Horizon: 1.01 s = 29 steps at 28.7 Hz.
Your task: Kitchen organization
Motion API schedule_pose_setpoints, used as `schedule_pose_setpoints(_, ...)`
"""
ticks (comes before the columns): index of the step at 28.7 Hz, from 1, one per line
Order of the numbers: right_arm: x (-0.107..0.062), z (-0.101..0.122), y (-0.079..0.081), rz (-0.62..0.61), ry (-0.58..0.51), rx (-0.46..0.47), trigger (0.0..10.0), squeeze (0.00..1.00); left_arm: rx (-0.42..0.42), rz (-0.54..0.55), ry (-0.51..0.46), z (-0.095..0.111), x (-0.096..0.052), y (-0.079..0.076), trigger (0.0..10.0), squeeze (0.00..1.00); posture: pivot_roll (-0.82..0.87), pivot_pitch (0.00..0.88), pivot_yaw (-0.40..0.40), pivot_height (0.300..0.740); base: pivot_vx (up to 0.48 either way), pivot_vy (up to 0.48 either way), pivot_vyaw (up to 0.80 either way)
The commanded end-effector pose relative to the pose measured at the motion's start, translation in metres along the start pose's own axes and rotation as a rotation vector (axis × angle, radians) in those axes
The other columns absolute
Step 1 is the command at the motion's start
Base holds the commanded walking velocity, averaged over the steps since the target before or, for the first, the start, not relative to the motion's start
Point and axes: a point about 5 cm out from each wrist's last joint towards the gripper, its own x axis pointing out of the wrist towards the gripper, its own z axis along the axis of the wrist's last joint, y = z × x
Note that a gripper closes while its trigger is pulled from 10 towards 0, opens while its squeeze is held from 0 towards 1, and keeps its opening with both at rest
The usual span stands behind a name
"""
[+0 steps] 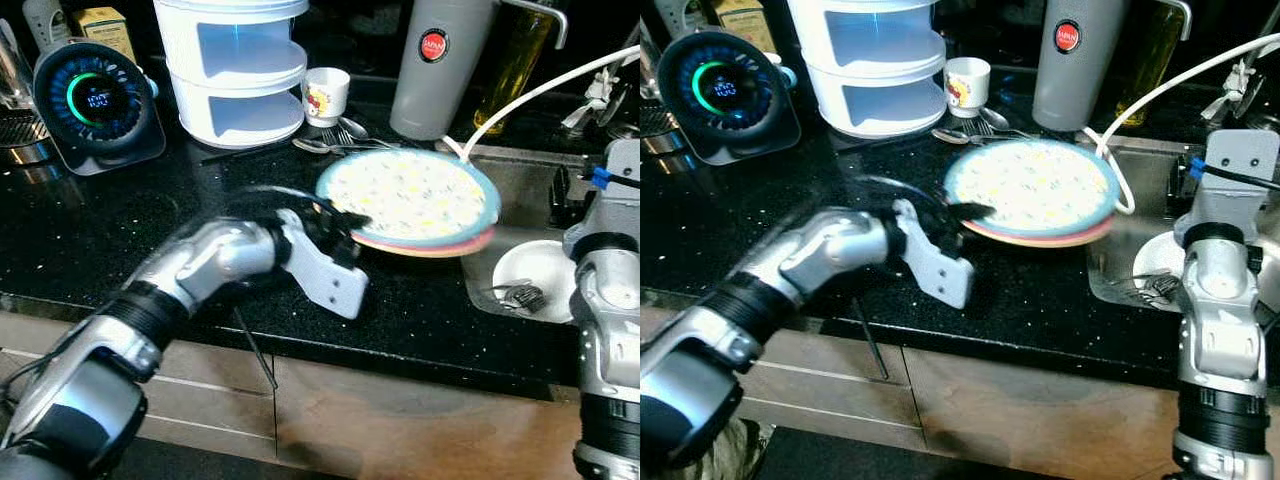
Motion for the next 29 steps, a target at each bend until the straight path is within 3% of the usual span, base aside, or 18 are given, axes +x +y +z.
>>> schedule_pose_setpoints(1, -0.001, -0.002, -0.007, -0.024, 0.012, -0.011, 10.0, 0.00, 0.021, -0.052, -0.026, 0.002, 0.004, -0.005, 10.0, 0.98, 0.02, 0.086, 0.017, 0.740, 0.000, 0.000, 0.00)
schedule_pose_setpoints(4, -0.002, -0.001, -0.009, -0.033, 0.004, -0.001, 10.0, 0.00, 0.010, -0.085, -0.029, 0.001, 0.004, -0.010, 10.0, 1.00, 0.02, 0.085, 0.019, 0.740, 0.000, 0.000, 0.00)
schedule_pose_setpoints(8, -0.002, 0.003, -0.007, -0.028, -0.012, 0.015, 10.0, 0.00, -0.105, -0.080, -0.064, 0.004, -0.003, -0.003, 10.0, 1.00, 0.02, 0.085, 0.016, 0.740, 0.000, 0.000, 0.00)
schedule_pose_setpoints(9, -0.001, 0.003, -0.006, -0.025, -0.016, 0.020, 10.0, 0.00, -0.163, -0.107, -0.083, 0.005, -0.009, -0.002, 10.0, 0.00, 0.03, 0.083, 0.016, 0.740, 0.000, 0.000, 0.00)
schedule_pose_setpoints(10, -0.001, 0.006, -0.004, -0.017, -0.028, 0.032, 10.0, 0.00, -0.324, -0.120, -0.126, 0.009, -0.021, 0.008, 10.0, 0.00, 0.03, 0.084, 0.016, 0.740, 0.000, 0.000, 0.00)
schedule_pose_setpoints(11, -0.001, 0.006, -0.004, -0.017, -0.028, 0.032, 10.0, 0.00, -0.324, -0.120, -0.126, 0.009, -0.021, 0.008, 10.0, 0.00, 0.03, 0.084, 0.016, 0.740, 0.000, 0.000, 0.00)
schedule_pose_setpoints(12, 0.000, 0.007, -0.004, -0.014, -0.032, 0.036, 10.0, 0.00, -0.376, -0.116, -0.145, 0.011, -0.025, 0.012, 10.0, 0.00, 0.03, 0.084, 0.016, 0.740, 0.000, 0.000, 0.00)
schedule_pose_setpoints(14, 0.000, 0.009, 0.001, 0.003, -0.045, 0.060, 10.0, 0.00, -0.630, -0.035, -0.217, 0.011, -0.044, 0.042, 10.0, 0.00, 0.05, 0.081, 0.014, 0.740, 0.000, 0.000, 0.00)
schedule_pose_setpoints(15, 0.001, 0.009, 0.003, 0.009, -0.049, 0.069, 10.0, 0.00, -0.699, -0.021, -0.248, 0.011, -0.051, 0.050, 10.0, 0.00, 0.05, 0.081, 0.014, 0.740, 0.000, 0.000, 0.00)
schedule_pose_setpoints(19, 0.001, 0.010, 0.011, 0.026, -0.050, 0.108, 10.0, 0.00, -0.791, 0.070, -0.243, -0.002, -0.078, 0.071, 10.0, 0.00, 0.05, 0.080, 0.013, 0.740, 0.000, 0.000, 0.00)
schedule_pose_setpoints(20, 0.001, 0.010, 0.011, 0.026, -0.050, 0.108, 10.0, 0.00, -0.791, 0.070, -0.243, -0.002, -0.078, 0.071, 10.0, 0.00, 0.05, 0.080, 0.013, 0.740, 0.000, 0.000, 0.00)
schedule_pose_setpoints(21, 0.001, 0.011, 0.012, 0.031, -0.052, 0.111, 10.0, 0.00, -0.814, 0.104, -0.205, -0.009, -0.082, 0.073, 10.0, 0.00, 0.05, 0.080, 0.013, 0.740, 0.000, 0.000, 0.00)
schedule_pose_setpoints(22, 0.001, 0.010, 0.013, 0.034, -0.053, 0.112, 10.0, 0.00, -0.850, 0.170, -0.099, -0.023, -0.084, 0.072, 10.0, 0.00, 0.05, 0.077, 0.011, 0.740, 0.000, 0.000, 0.00)
schedule_pose_setpoints(23, 0.001, 0.010, 0.013, 0.034, -0.053, 0.112, 10.0, 0.00, -0.850, 0.170, -0.099, -0.023, -0.084, 0.072, 10.0, 0.00, 0.05, 0.077, 0.011, 0.740, 0.000, 0.000, 0.00)
schedule_pose_setpoints(24, 0.000, 0.011, 0.015, 0.041, -0.055, 0.120, 10.0, 0.00, -0.958, 0.275, 0.131, -0.052, -0.090, 0.062, 10.0, 0.00, 0.06, 0.077, 0.007, 0.740, 0.000, 0.000, 0.00)
schedule_pose_setpoints(25, 0.000, 0.011, 0.017, 0.044, -0.055, 0.123, 10.0, 0.00, -1.022, 0.301, 0.201, -0.060, -0.093, 0.055, 10.0, 0.00, 0.06, 0.077, 0.007, 0.740, 0.000, 0.000, 0.00)
schedule_pose_setpoints(29, 0.000, 0.011, 0.019, 0.053, -0.058, 0.127, 10.0, 0.00, -1.058, 0.289, 0.252, -0.062, -0.099, 0.043, 10.0, 0.00, 0.06, 0.080, 0.003, 0.740, 0.000, 0.000, 0.00)
